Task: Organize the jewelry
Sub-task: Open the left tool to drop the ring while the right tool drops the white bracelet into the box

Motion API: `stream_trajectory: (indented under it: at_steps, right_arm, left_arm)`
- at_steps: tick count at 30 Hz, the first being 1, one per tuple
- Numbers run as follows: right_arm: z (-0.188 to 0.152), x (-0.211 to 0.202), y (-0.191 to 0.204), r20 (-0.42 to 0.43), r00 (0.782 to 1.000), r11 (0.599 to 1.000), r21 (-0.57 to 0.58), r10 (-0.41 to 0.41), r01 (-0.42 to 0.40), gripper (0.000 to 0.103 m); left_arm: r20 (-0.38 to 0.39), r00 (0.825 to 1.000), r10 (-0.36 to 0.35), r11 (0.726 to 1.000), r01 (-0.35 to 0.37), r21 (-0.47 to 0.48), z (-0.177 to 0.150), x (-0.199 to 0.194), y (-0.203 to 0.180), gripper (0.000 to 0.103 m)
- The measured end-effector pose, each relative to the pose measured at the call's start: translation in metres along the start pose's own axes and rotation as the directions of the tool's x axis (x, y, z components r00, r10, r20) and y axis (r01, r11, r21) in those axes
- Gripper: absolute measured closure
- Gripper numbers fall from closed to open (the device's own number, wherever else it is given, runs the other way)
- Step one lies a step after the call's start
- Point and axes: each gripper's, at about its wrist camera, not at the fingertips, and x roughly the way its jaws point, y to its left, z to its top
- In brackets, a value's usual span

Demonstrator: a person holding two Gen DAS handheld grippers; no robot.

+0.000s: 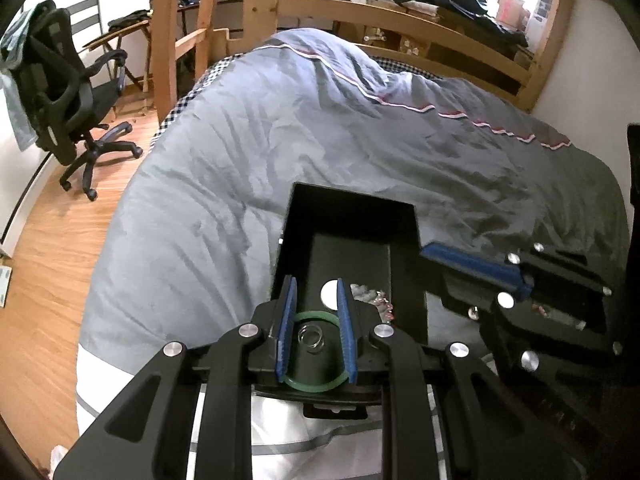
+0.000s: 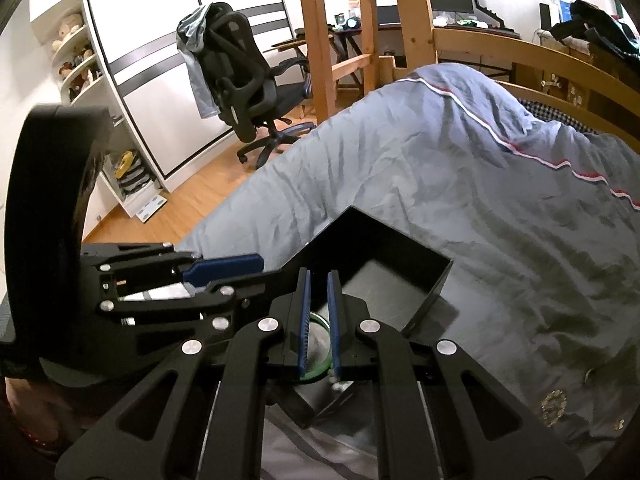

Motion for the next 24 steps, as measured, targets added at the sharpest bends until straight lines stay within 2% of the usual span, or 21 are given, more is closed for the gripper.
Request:
stream_trajectory:
  at_steps: [1, 3, 5, 6, 7, 9, 10, 12, 17, 22, 24]
  right_arm:
    - [0.000, 0.000, -0.001, 0.000, 1.000, 1.000, 0.005, -0.005, 0.005, 0.093]
    - [0.000, -0.002, -0.004, 0.003, 1.000, 1.000, 0.014, -0.015, 0.015, 0.091]
    - [-0.001, -0.008, -0.010, 0.012, 0.999, 0.999, 0.033, -0.030, 0.030, 0.079]
    - [-0.002, -0.013, -0.013, 0.023, 0.999, 0.998, 0.045, -0.037, 0.036, 0.061]
    - [-0.003, -0.017, -0.016, 0.036, 0.998, 0.998, 0.056, -0.043, 0.041, 0.038]
    - [-0.006, -0.032, -0.025, 0.074, 0.996, 0.995, 0.080, -0.059, 0.053, 0.025]
    - [-0.006, -0.035, -0.028, 0.077, 0.995, 0.995, 0.085, -0.065, 0.058, 0.018]
    - [-0.010, -0.048, -0.038, 0.092, 0.992, 0.992, 0.098, -0.091, 0.082, 0.013]
    - [-0.022, -0.081, -0.065, 0.097, 0.982, 0.980, 0.132, -0.162, 0.149, 0.009]
    - [-0.041, -0.117, -0.099, 0.102, 0.966, 0.961, 0.166, -0.239, 0.220, 0.007]
    - [-0.050, -0.129, -0.115, 0.103, 0.959, 0.951, 0.193, -0.264, 0.241, 0.007]
  left_arm:
    - [0.006, 1.000, 0.008, 1.000, -0.008, -0.009, 0.000, -0.001, 0.002, 0.078]
    - [0.025, 0.999, 0.039, 0.999, -0.038, -0.023, 0.001, -0.004, 0.005, 0.052]
    - [0.056, 0.995, 0.081, 0.996, -0.079, -0.037, 0.002, -0.008, 0.008, 0.031]
    - [0.071, 0.992, 0.100, 0.994, -0.097, -0.048, 0.003, -0.011, 0.009, 0.025]
    - [0.084, 0.991, 0.103, 0.993, -0.098, -0.059, 0.004, -0.013, 0.011, 0.023]
    - [0.097, 0.990, 0.098, 0.993, -0.091, -0.077, 0.005, -0.015, 0.012, 0.011]
    - [0.098, 0.990, 0.097, 0.993, -0.090, -0.082, 0.005, -0.015, 0.012, 0.009]
    - [0.106, 0.991, 0.087, 0.994, -0.079, -0.076, 0.006, -0.013, 0.007, 0.009]
    - [0.126, 0.991, 0.045, 0.998, -0.038, -0.054, 0.003, -0.007, -0.016, 0.008]
    - [0.146, 0.986, -0.081, 0.993, 0.092, -0.069, -0.004, 0.005, -0.048, 0.007]
    - [0.142, 0.985, -0.098, 0.994, 0.105, -0.037, -0.009, 0.012, -0.066, 0.007]
